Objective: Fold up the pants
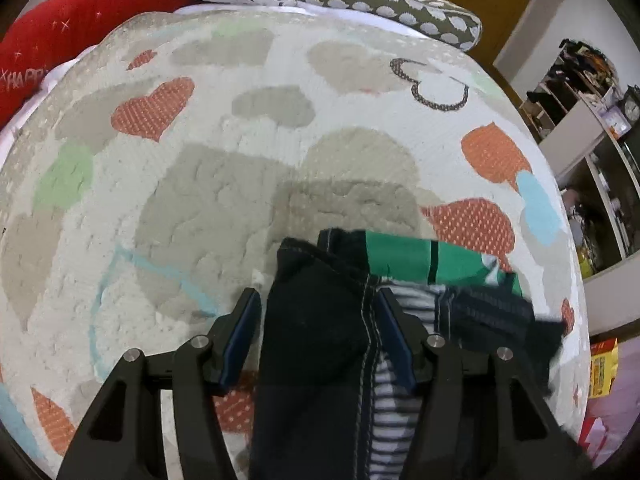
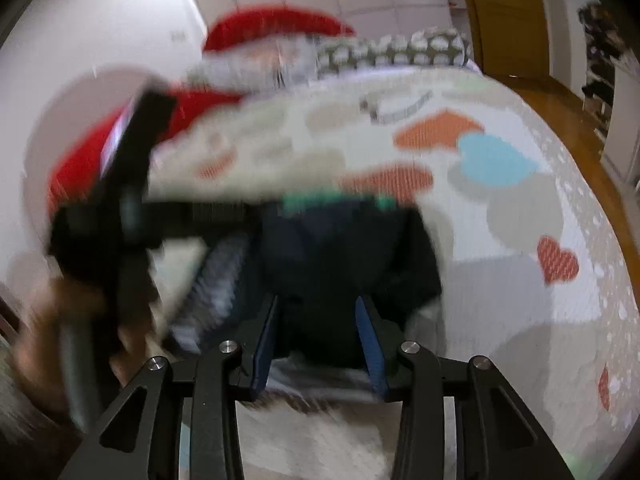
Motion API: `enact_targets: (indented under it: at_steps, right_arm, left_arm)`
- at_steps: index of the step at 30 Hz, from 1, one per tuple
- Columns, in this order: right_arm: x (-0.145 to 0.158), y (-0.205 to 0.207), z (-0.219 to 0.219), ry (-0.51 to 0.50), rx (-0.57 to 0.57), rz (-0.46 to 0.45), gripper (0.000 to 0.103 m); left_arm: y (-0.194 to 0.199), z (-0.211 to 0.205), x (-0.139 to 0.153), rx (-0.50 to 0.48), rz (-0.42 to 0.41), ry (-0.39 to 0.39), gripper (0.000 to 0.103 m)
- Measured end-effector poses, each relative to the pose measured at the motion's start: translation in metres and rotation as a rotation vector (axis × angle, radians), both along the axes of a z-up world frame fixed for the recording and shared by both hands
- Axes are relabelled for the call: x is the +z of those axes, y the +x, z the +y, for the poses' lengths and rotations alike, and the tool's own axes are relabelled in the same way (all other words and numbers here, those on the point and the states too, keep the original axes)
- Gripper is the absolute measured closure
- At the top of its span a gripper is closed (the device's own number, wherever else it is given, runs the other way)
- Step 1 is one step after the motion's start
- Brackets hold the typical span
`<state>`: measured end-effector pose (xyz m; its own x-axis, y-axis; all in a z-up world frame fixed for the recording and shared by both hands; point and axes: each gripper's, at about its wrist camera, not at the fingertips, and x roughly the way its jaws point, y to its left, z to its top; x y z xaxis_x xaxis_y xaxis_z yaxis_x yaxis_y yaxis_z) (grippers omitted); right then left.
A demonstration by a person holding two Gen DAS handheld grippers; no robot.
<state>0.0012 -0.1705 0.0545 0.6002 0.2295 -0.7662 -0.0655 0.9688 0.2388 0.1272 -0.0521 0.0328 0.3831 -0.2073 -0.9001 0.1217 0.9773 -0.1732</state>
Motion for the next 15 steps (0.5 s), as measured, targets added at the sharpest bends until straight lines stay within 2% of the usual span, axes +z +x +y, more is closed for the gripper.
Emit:
enact_targets:
  at_steps: [2, 5, 8, 11, 14, 15]
  right_arm:
    - [-0.011, -0.003, 0.002, -0.012, 0.0, 0.004, 0.06]
    - [-0.003, -0.007, -0.004, 0.029, -0.003, -0.01, 0.06]
    - [0.015, -0.017, -0.019, 0.075, -0.04, -0.063, 0.06]
    - [0.026, -0.024, -0.028, 0.099, -0.074, -0.096, 0.059]
    - [0.023, -0.027, -0.035, 0.137, -0.112, -0.087, 0.055]
    - [0.018, -0.03, -0.037, 0.156, -0.135, -0.077, 0.055]
  left_arm:
    - [-0.004, 0.005, 0.008, -0.001, -0.004, -0.029, 0.044]
    - [-0.024, 0.018, 0.029, -0.011, -0.05, -0.091, 0.044]
    - [-0.054, 0.028, 0.043, -0.026, -0.119, -0.065, 0.044]
    - [-0.082, 0.036, 0.034, -0.031, -0.141, -0.028, 0.043]
    - [-0.093, 0.034, 0.011, -0.04, -0.102, -0.017, 0.041]
    - [-0.095, 0.031, 0.001, -0.046, -0.085, 0.015, 0.041]
